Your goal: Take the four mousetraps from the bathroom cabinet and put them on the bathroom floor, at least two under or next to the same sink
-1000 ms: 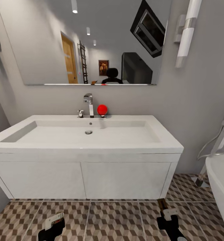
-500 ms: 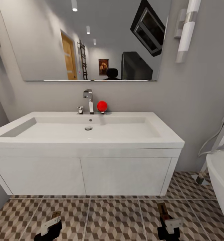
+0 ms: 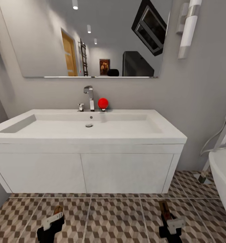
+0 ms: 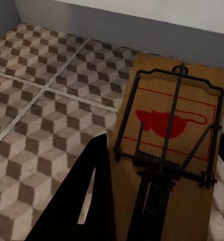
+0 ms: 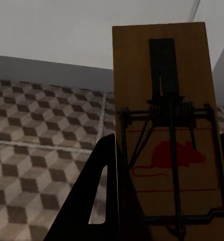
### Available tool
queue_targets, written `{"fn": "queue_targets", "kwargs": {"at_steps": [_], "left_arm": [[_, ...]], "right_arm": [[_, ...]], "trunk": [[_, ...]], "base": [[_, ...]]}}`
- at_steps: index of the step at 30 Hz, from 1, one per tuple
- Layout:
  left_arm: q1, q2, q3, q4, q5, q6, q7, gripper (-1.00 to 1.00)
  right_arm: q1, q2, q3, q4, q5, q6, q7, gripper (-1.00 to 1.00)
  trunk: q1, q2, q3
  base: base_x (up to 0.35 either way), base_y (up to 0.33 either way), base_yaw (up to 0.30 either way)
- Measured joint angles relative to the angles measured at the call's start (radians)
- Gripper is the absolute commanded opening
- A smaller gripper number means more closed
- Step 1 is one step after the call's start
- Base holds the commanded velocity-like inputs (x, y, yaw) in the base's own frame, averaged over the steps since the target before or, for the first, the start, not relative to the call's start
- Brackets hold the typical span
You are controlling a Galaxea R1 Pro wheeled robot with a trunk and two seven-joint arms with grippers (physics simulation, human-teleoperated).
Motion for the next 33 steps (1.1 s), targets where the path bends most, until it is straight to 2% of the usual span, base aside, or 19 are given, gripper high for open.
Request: {"fn": "queue_targets", "kwargs": {"at_steps": [5,7,11,16,27,30,33], "left_arm": [[0.000,0.006,-0.004,0.017,-0.012,-0.086,0.002,-1.00],[0.000,0.007,-0.004,0.022,-0.013,-0.098,0.004,-1.00],[0.000,0.010,0.000,0.028,-0.010,-0.094,0.005,-1.00],[0.000,0.010,-0.001,0.051,-0.011,-0.093,0.002,-1.00],[0.000,0.011,-0.001,0.064,-0.012,-0.093,0.006,-1.00],[0.000,0.011,-0.001,0.064,-0.012,-0.094,0.008,-1.00],[0.000,0.012,-0.001,0.064,-0.012,-0.102,0.010,-1.00]], "right_arm": [[0.000,0.000,-0.002,0.000,-0.002,0.000,0.000,-1.00],[0.000,0.000,-0.002,0.000,-0.004,0.000,0.000,-1.00],[0.000,-0.001,-0.002,0.000,-0.006,0.005,0.000,-1.00],[0.000,-0.001,-0.002,0.000,-0.006,0.056,0.000,-1.00],[0.000,0.000,0.001,0.000,-0.005,0.078,0.000,-1.00],[0.000,0.000,0.001,0.000,-0.005,0.085,0.001,-1.00],[0.000,0.000,0.002,0.000,-0.004,0.124,0.002,-1.00]], "trunk": [[0.019,-0.035,-0.016],[0.023,-0.042,-0.019],[0.023,-0.042,-0.019],[0.023,-0.042,-0.019],[0.023,-0.042,-0.019],[0.035,-0.063,-0.028],[0.046,-0.084,-0.038]], "base": [[0.000,0.000,0.000],[0.000,0.000,0.000],[0.000,0.000,0.000],[0.000,0.000,0.000],[0.000,0.000,0.000],[0.000,0.000,0.000],[0.000,0.000,0.000]]}}
